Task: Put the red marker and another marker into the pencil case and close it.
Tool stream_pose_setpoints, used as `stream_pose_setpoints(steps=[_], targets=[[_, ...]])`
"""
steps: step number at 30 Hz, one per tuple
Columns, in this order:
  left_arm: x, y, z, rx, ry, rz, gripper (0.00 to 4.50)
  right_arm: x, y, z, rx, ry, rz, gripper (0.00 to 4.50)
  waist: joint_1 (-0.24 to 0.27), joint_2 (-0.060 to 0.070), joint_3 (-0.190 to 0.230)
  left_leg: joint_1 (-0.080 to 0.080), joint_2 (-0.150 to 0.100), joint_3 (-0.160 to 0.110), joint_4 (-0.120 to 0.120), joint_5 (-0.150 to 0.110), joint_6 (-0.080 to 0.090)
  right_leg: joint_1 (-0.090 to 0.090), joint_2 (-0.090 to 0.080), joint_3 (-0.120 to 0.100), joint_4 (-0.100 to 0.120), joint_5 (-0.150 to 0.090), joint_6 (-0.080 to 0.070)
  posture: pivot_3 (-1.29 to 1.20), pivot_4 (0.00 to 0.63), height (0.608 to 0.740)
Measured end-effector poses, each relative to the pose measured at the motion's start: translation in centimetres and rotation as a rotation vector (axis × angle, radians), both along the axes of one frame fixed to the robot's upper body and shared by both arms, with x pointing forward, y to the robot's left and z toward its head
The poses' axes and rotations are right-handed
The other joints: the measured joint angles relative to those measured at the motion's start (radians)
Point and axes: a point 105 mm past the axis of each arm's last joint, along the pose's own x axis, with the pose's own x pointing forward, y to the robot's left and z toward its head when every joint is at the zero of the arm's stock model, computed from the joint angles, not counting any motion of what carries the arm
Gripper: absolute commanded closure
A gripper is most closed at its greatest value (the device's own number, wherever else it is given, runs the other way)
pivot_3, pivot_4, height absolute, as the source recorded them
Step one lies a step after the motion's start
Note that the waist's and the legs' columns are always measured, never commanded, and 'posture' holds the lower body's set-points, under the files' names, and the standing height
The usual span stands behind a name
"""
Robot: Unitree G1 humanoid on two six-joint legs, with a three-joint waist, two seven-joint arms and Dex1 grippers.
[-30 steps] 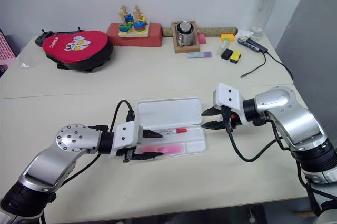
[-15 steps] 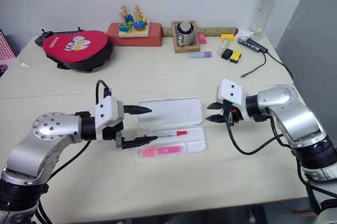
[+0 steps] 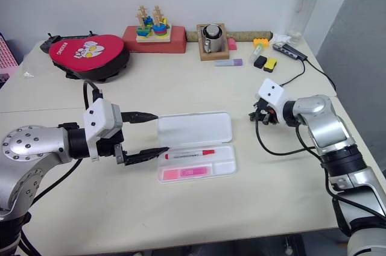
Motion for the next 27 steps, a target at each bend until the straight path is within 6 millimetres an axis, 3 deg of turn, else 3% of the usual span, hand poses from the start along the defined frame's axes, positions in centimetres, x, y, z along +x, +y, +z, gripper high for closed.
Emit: stream_pose_setpoints(steps=[4,13,27], targets=[[0.4,0.1,0.3,-0.010,-0.013,0.036,0.03,0.6,-0.2,-1.4,0.017,0.036,-0.052,2.75,0.000,0.000,0.000,0.000,0.000,0.000,0.000,0.000,0.000,0.000,0.000,0.000,0.000,0.000,0.000,0.00,0.150,0.740],[0.6,0.1,0.6,-0.014,-0.031,0.053,0.03,0.9,-1.9,-1.7,-0.066,0.001,-0.060,2.75,0.000,0.000,0.000,0.000,0.000,0.000,0.000,0.000,0.000,0.000,0.000,0.000,0.000,0.000,0.000,0.00,0.150,0.740],[0.8,-0.1,1.0,-0.031,-0.047,0.056,0.03,0.9,-1.5,-2.5,-0.117,-0.025,-0.020,2.75,-0.002,0.000,0.000,0.000,0.000,0.000,0.000,0.000,0.000,0.000,0.000,0.000,0.000,0.000,0.000,0.00,0.150,0.740]])
